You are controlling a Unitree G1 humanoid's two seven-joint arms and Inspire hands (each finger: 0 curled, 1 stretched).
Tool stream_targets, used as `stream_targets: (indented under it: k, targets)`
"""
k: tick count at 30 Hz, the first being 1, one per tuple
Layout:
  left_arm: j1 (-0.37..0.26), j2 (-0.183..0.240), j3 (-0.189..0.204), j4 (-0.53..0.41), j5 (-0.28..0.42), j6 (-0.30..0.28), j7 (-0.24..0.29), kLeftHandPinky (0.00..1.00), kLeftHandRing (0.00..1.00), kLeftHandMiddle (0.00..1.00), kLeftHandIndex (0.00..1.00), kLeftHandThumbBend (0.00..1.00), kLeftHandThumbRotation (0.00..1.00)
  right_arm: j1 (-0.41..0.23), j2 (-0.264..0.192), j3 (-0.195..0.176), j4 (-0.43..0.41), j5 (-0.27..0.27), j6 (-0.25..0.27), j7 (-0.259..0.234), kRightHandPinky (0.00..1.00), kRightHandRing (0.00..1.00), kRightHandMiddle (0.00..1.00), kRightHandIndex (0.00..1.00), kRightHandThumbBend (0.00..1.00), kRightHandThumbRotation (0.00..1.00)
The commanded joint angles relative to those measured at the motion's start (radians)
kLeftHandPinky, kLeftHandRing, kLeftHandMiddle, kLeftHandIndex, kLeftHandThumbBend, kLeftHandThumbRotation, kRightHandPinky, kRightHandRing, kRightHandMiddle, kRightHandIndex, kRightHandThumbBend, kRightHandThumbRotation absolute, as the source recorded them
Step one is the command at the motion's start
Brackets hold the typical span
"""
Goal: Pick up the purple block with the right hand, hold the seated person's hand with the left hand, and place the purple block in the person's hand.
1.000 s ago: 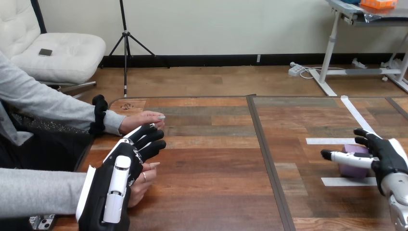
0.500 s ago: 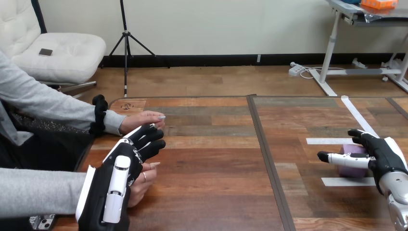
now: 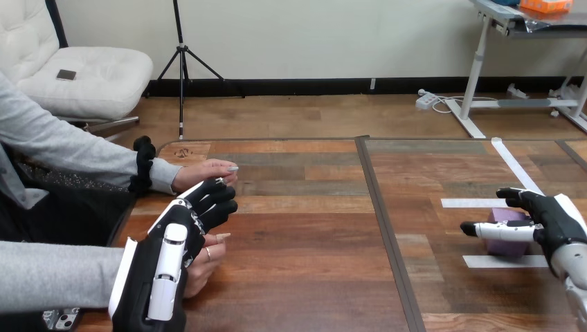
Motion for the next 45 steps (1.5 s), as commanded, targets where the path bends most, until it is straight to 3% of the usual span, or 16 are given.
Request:
stream_targets:
  k: [1, 7, 14, 27, 37, 43, 45]
  targets:
    - [-0.041, -0.032, 0.006, -0.028, 0.001, -0.002, 0.004, 0.82, 0.77, 0.78, 0.77, 0.37, 1.00, -0.024, -0.010, 0.056, 0.012, -0.051, 0.022, -0.006, 0.87, 0.76, 0.90, 0.81, 0.92, 0.00]
    - [-0.044, -0.032, 0.007, -0.022, 0.002, -0.012, 0.001, 0.81, 0.77, 0.78, 0.76, 0.37, 1.00, -0.034, -0.023, 0.069, 0.012, -0.070, 0.033, 0.009, 0.86, 0.70, 0.86, 0.79, 0.91, 0.00]
    - [-0.044, -0.031, 0.007, -0.022, -0.009, -0.012, -0.007, 0.81, 0.77, 0.78, 0.76, 0.36, 1.00, -0.042, -0.043, 0.109, 0.011, -0.116, 0.036, 0.013, 0.80, 0.65, 0.81, 0.76, 0.88, 0.00]
    - [-0.041, -0.024, 0.008, -0.031, -0.016, -0.003, -0.015, 0.82, 0.78, 0.78, 0.77, 0.36, 1.00, -0.063, -0.074, 0.162, 0.017, -0.171, 0.051, 0.054, 0.69, 0.70, 0.77, 0.75, 0.88, 0.00]
    - [-0.048, -0.026, 0.014, -0.021, -0.012, -0.013, -0.017, 0.82, 0.78, 0.78, 0.76, 0.36, 1.00, -0.079, -0.090, 0.183, 0.019, -0.184, 0.060, 0.074, 0.71, 0.71, 0.79, 0.74, 0.88, 0.00]
    - [-0.053, -0.026, 0.018, -0.014, -0.011, -0.017, -0.018, 0.81, 0.78, 0.77, 0.76, 0.37, 1.00, -0.078, -0.103, 0.191, 0.008, -0.194, 0.032, 0.074, 0.67, 0.69, 0.76, 0.73, 0.90, 0.00]
    - [-0.053, -0.028, 0.019, -0.015, -0.006, -0.017, -0.014, 0.80, 0.77, 0.77, 0.75, 0.36, 1.00, -0.079, -0.110, 0.210, 0.003, -0.216, 0.027, 0.061, 0.65, 0.68, 0.74, 0.72, 0.91, 0.00]
